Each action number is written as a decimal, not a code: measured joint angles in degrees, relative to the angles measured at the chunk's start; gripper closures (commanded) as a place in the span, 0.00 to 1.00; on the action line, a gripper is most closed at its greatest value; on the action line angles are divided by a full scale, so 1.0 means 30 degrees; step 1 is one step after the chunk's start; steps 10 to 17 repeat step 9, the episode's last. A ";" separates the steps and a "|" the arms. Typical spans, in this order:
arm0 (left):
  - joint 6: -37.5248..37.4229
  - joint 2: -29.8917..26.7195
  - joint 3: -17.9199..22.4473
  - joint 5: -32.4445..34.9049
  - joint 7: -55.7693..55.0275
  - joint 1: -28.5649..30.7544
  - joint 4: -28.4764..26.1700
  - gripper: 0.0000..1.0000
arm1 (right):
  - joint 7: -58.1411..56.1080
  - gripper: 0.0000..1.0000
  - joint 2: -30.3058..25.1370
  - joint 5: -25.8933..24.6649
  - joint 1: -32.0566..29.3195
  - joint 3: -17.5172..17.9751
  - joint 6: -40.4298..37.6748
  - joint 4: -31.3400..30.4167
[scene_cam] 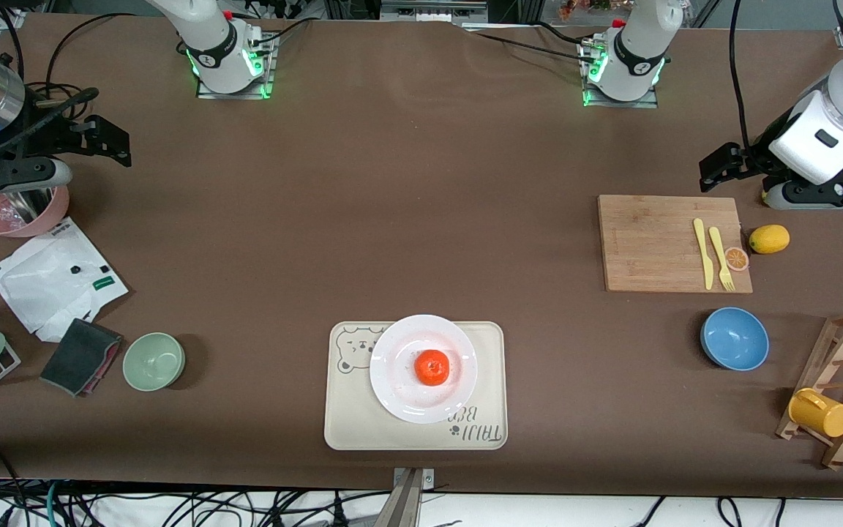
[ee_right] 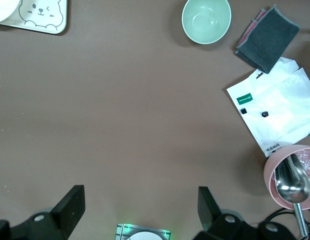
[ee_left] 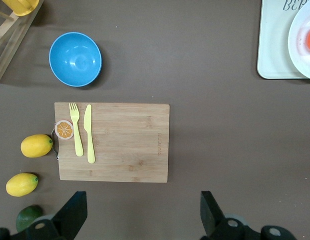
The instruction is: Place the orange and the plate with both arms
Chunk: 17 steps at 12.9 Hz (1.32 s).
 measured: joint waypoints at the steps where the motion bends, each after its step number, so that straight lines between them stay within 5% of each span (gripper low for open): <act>1: 0.0000 0.0000 0.0000 0.0000 0.0000 0.0000 0.0000 0.00 | 0.0000 0.00 0.0014 0.0101 -0.0007 -0.0121 0.0000 0.0000; 17: -0.0001 0.0000 0.0000 0.0000 0.0000 0.0000 0.0000 0.00 | -0.0006 0.00 0.0033 0.0176 -0.0020 -0.0511 -0.0011 0.0000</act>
